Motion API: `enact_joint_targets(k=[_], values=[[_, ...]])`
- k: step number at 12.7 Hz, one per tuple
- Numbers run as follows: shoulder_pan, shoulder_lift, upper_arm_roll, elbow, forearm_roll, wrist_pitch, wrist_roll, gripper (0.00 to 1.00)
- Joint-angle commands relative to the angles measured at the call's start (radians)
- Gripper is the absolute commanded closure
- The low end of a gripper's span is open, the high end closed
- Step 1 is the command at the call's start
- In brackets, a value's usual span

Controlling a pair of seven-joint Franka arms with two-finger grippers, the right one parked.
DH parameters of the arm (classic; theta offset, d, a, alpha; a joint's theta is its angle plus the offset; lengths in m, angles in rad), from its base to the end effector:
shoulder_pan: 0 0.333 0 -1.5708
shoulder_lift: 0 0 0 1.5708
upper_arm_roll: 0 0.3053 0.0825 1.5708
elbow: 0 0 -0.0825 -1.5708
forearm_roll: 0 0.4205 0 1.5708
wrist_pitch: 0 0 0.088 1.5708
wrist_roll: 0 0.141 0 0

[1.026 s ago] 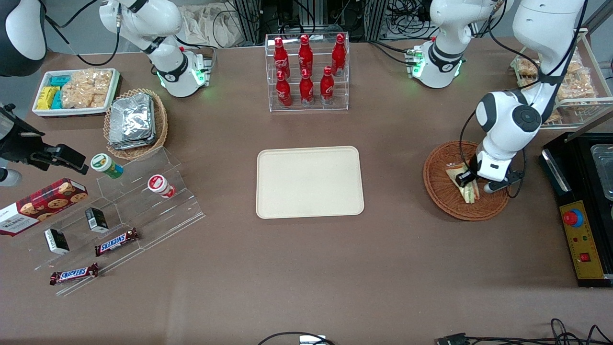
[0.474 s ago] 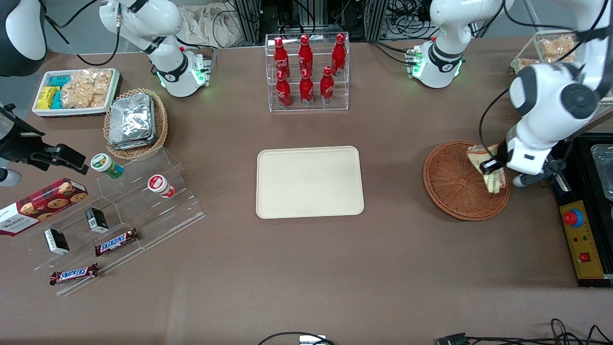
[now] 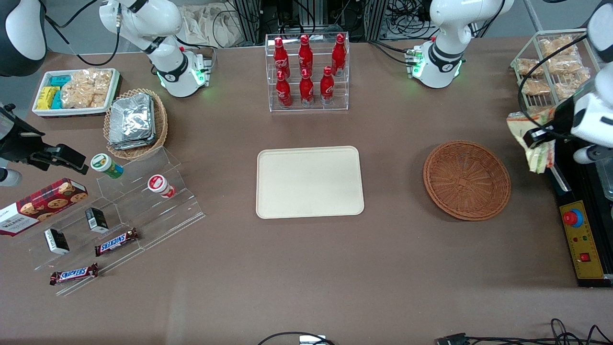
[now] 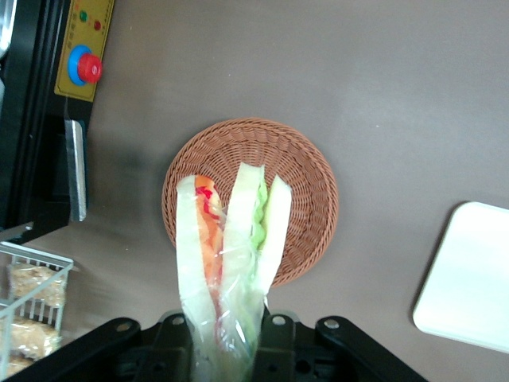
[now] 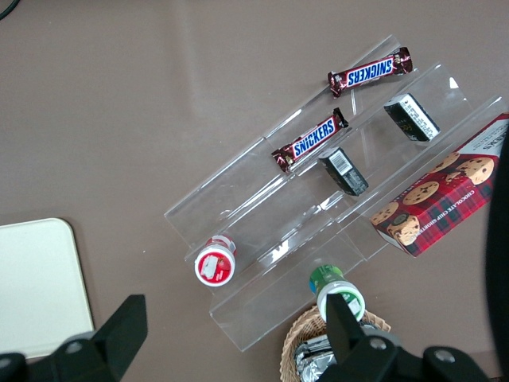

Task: Place sandwich from basket to tray
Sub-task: 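Lift the sandwich up out of the basket with the left gripper, then carry the held sandwich over the cream tray with the left gripper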

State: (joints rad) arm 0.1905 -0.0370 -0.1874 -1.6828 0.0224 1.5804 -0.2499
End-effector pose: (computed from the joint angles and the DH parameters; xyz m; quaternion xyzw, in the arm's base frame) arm 0.5754 0.0035 0.5451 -0.9914 -0.1258 0.0310 0.0186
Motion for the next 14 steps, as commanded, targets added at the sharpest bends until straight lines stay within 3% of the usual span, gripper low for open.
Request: enact_joint_targets(k=[1,4,6,10,14], values=[[-0.02,0.08,-0.079,0.126,-0.003,-0.063,0.011,0.96],[-0.062,0.121,-0.22,0.135,-0.001,-0.063,-0.034,0.96],[-0.063,0.202,-0.378,0.205,0.011,-0.062,-0.214,0.96],[-0.072,0.389,-0.65,0.311,0.178,-0.05,-0.549,0.96],[-0.091,0.479,-0.704,0.252,0.243,0.065,-0.611,0.96]])
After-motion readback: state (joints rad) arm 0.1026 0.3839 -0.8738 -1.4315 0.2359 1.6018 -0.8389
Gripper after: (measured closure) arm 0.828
